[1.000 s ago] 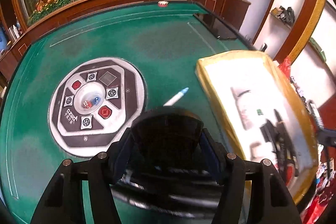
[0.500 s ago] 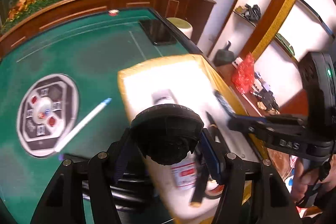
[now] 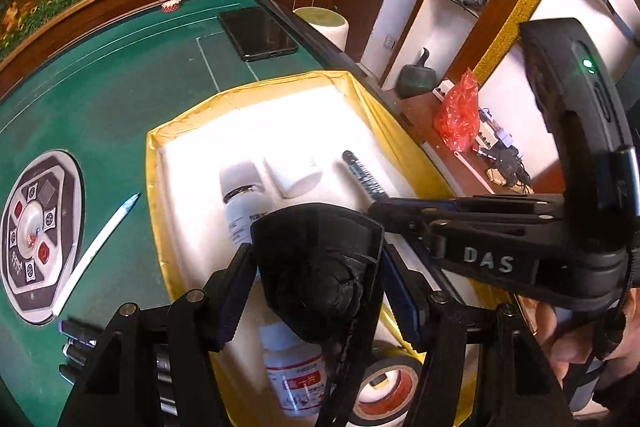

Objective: Organize rigid objects
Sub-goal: 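Carry the black marker and fan-shaped holder into the tray and release both, then grasp another black marker with the left tool while the right tool reaches the markers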

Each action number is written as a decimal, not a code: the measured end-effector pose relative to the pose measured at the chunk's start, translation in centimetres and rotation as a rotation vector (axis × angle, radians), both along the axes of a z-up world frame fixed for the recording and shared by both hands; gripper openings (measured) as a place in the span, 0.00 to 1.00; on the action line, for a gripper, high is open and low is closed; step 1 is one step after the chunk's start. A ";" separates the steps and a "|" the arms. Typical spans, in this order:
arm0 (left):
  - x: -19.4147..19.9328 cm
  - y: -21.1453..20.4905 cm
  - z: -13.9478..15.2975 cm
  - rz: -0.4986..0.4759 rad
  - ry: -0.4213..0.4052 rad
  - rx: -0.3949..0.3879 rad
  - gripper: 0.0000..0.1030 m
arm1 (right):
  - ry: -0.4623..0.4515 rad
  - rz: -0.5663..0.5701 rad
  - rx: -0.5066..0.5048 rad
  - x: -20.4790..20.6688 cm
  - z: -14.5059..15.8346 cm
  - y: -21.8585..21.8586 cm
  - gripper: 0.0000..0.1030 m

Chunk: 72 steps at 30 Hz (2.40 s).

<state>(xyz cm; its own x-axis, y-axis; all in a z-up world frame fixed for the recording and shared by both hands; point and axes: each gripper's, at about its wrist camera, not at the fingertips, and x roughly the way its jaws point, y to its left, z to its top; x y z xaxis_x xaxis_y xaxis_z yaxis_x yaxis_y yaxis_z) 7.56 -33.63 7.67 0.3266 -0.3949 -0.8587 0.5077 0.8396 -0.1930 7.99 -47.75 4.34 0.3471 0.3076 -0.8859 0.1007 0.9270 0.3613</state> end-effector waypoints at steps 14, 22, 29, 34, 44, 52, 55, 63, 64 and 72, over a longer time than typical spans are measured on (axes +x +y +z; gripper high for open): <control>-1.0 -0.1 1.2 -0.021 -0.016 -0.024 0.71 | -0.027 -0.013 -0.018 -0.6 1.0 0.0 0.19; -2.0 4.8 4.3 0.047 -0.027 -0.111 0.71 | -0.121 -0.018 0.001 -3.0 4.8 1.1 0.19; -3.4 14.6 4.9 0.211 -0.018 -0.159 0.71 | -0.164 0.070 0.075 -4.9 6.9 5.6 0.20; -4.1 21.1 3.5 0.313 0.023 -0.153 0.71 | -0.146 0.167 0.126 -5.7 6.5 11.0 0.27; -5.1 25.3 -1.7 0.412 0.114 -0.191 0.71 | -0.150 0.315 0.193 -5.9 3.4 16.7 0.27; -4.0 23.1 -3.3 0.425 0.106 -0.219 0.71 | -0.347 0.334 0.227 -4.2 5.7 16.6 0.27; -4.1 22.0 -3.9 0.419 0.098 -0.224 0.71 | -0.406 0.327 0.206 -5.2 6.3 16.1 0.27; -5.1 19.8 -4.9 0.419 -0.072 -0.073 0.62 | -0.542 0.237 0.169 -11.6 6.1 12.5 0.28; -5.5 20.0 -4.9 0.409 -0.084 -0.050 0.52 | -0.555 0.233 0.163 -12.8 6.1 12.4 0.28; -8.7 24.8 -5.0 0.398 -0.022 -0.037 0.21 | -0.579 0.286 0.148 -18.3 7.1 12.4 0.28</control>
